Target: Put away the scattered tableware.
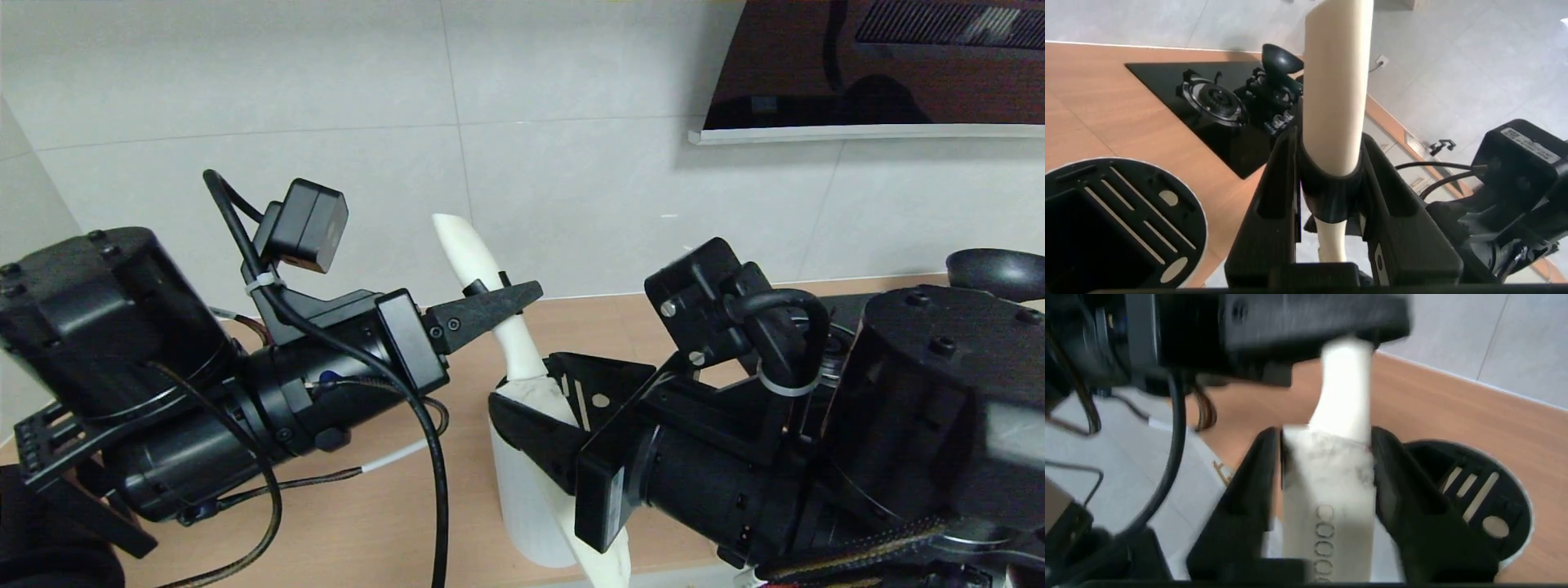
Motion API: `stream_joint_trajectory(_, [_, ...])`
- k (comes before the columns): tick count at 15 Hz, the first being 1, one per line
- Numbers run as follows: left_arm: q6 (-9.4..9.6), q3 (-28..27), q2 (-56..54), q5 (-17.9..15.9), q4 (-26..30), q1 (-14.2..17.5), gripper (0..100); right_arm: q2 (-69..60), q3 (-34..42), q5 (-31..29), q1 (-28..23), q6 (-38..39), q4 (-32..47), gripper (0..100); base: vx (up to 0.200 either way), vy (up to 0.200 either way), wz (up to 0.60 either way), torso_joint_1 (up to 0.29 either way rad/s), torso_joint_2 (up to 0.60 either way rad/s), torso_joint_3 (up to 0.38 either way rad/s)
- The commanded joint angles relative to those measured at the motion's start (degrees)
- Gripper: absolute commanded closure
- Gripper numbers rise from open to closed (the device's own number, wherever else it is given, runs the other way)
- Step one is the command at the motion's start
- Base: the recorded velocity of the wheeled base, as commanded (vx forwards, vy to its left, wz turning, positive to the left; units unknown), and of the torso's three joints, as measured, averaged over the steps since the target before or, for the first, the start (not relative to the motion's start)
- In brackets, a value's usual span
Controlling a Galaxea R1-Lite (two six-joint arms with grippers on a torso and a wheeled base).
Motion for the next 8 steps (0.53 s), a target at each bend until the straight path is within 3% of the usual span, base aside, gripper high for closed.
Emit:
stream_joint_trajectory(1, [-0.05,-0.2,-0.3,0.1,-0.1,-0.1,100,-0.1,0.1,0.0,0.1,0.0,0.1,0,0.000,0.000,0.00,0.000,0.00,0.000])
stream_joint_trajectory(5, [0.21,-4.6,-1.1,6.6,1.7,-0.1,100,-2.6,0.3,0.0,-1.4,0.0,0.4,0,0.000,0.000,0.00,0.000,0.00,0.000])
stream_joint_trajectory(6, [1.18,-6.6,-2.5,7.8,5.2,0.0,100,-4.5,0.3,0.1,-3.9,-0.1,1.3,0,0.000,0.000,0.00,0.000,0.00,0.000])
stream_joint_trajectory(7, [2.76,-9.8,-3.1,11.6,9.5,0.0,100,-6.7,-0.2,0.6,-6.9,-0.1,4.2,0,0.000,0.000,0.00,0.000,0.00,0.000])
stream_joint_trajectory(8, [5.66,-14.6,-2.6,17.4,14.1,-0.1,100,-9.3,-0.4,2.2,-10.3,0.0,7.9,0,0.000,0.000,0.00,0.000,0.00,0.000])
